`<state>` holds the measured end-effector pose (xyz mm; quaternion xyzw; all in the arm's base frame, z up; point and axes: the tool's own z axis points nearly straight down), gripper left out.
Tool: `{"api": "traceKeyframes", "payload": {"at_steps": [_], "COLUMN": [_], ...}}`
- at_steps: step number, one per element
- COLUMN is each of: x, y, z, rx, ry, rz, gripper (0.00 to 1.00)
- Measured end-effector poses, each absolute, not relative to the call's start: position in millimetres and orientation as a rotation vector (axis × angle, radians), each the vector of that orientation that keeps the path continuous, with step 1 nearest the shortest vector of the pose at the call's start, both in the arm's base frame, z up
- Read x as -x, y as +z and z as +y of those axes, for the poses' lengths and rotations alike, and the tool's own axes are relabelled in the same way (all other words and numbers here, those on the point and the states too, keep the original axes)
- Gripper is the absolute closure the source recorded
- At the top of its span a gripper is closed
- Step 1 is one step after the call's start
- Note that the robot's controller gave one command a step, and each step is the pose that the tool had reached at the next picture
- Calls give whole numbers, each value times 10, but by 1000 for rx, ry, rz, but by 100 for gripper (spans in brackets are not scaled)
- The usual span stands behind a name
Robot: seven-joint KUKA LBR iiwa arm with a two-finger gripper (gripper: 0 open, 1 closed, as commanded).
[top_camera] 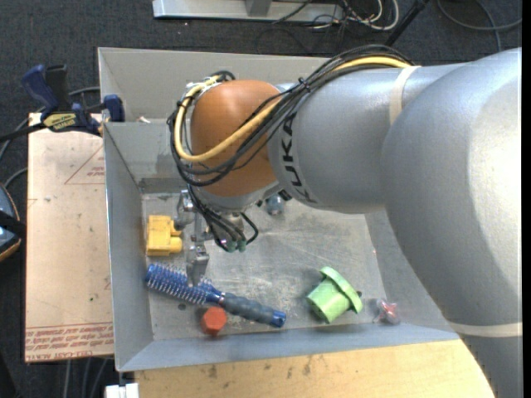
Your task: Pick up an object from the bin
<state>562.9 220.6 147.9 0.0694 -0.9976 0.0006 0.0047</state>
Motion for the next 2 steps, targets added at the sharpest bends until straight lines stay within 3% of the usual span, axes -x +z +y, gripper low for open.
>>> {"api": "traceKeyframes", "payload": {"at_steps": [1, 2], "x": [-5137, -5154], "y": [812, 830], "z": [1850, 1859], "rx": [-673, -674], "ry": [0, -2], "rz": [-3062, -3067], "gripper": [0, 100]}}
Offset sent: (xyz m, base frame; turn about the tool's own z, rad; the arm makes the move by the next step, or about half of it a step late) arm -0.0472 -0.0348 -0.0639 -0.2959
